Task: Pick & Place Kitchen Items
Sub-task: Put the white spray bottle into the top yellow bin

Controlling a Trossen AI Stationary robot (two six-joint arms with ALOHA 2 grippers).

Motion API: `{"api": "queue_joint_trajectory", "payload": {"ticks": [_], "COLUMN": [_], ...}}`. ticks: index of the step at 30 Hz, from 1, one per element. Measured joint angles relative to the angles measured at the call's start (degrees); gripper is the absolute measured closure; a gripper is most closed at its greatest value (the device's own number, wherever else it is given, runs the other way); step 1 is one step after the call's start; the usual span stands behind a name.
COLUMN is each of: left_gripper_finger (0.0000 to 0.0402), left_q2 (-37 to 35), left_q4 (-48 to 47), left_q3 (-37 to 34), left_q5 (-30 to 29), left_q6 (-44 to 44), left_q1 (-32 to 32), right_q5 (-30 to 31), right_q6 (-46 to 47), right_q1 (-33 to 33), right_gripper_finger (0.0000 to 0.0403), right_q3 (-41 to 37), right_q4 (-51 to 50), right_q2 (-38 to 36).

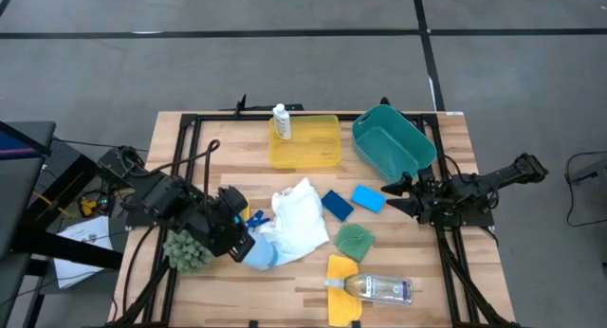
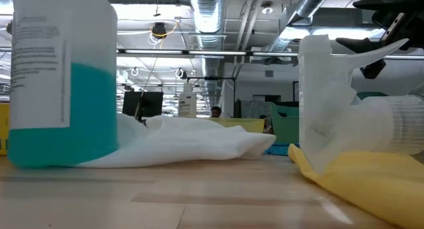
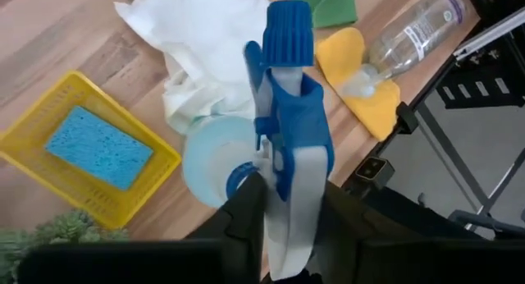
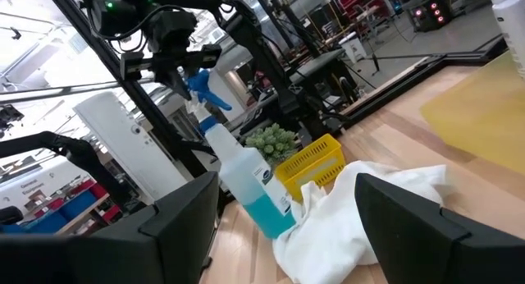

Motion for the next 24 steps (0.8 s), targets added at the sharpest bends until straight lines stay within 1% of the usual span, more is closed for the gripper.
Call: {"api": "queue_joint_trajectory", "payload": {"ticks": [6,10,13,15,19,24], "left_gripper_finger": [0.0346,0.035,0.0368,0.0376,0.0376,0.0376], "left_q2": [-0.3,-1.6,-2.8,-3.6,-5.7,-6.4], "left_q4": [1.7,2.2,2.1,4.8,12.5,13.8], "left_q3": [0.0,0.4,0.9,1.2,1.5,1.6], "left_q5": [1.3,0.8,0.2,-0.9,-3.2,-5.8], "left_q6": [1.7,3.1,5.1,7.8,15.3,22.7], "left_q1": [0.0,0.0,0.0,0.0,0.1,2.4], "right_q5": [0.0,0.0,0.0,0.0,0.0,0.0], "right_q6": [0.0,0.0,0.0,0.0,-0.1,-0.1], "right_q1": [0.0,0.0,0.0,0.0,0.0,0.0], "right_gripper_finger": [0.0125,0.0125,0.0125,0.0125,0.0125,0.0125], "right_q3": [0.0,0.0,0.0,0.0,0.0,0.0], "right_q4": [0.7,0.7,0.7,0.6,0.6,0.6], "right_q2": [0.0,0.0,0.0,0.0,0.0,0.0]}}
